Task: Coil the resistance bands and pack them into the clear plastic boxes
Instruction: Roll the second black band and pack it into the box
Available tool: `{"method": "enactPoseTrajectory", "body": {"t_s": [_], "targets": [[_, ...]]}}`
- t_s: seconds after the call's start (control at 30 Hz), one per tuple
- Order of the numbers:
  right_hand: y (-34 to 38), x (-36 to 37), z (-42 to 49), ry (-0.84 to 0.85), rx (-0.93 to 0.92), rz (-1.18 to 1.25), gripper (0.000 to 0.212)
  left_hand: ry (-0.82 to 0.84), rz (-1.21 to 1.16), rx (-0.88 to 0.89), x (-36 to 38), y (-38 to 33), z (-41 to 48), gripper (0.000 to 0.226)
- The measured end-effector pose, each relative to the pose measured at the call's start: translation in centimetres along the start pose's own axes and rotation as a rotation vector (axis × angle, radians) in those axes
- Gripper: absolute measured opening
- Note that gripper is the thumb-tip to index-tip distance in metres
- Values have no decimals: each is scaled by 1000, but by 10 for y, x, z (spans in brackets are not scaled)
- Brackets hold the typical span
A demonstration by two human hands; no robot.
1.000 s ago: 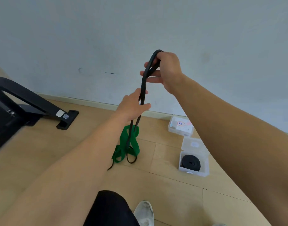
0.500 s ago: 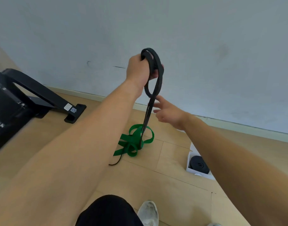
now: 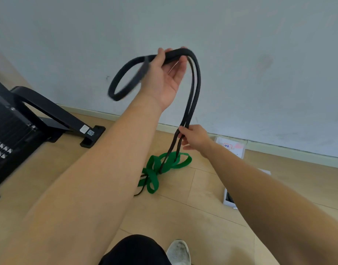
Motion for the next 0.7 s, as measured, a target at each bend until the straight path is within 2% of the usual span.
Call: {"method": "enactPoseTrajectory", "body": {"t_s": [0.1,0.2,0.27,0.37,0.43,0.57,0.7], "targets": [[15,-20,5,-204,-86,188,26,-213,51,31,-36,-4,-1,20],[48,-45,10,-305,-173,328,22,-475,400,40,-77,-1,-4,14],[82,-61,11,-331,-233,407,23,-535,600,-43,-94,15,-3,16],[134,-74,9,-307,-305,475,27,-474,804,-153,-87,46,-2,24],[158,-77,6,-267,-322,464,28,-408,824,-163,-70,63,0,26],[182,-82,-4,-244,-333,474,30,-280,649,-212,-40,85,8,49],[206,-97,-12,-270,-366,638,31,-131,519,-252,-9,93,6,37]]}}
Point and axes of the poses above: each hand's wrist, its own z-axis towards the middle knuckle, its own x-axis out of the palm, y = z × x, the point moved 5 cm from there along z, towards the middle knuckle, and after that the axes turned 12 degrees about -x, right-handed, at the moved point
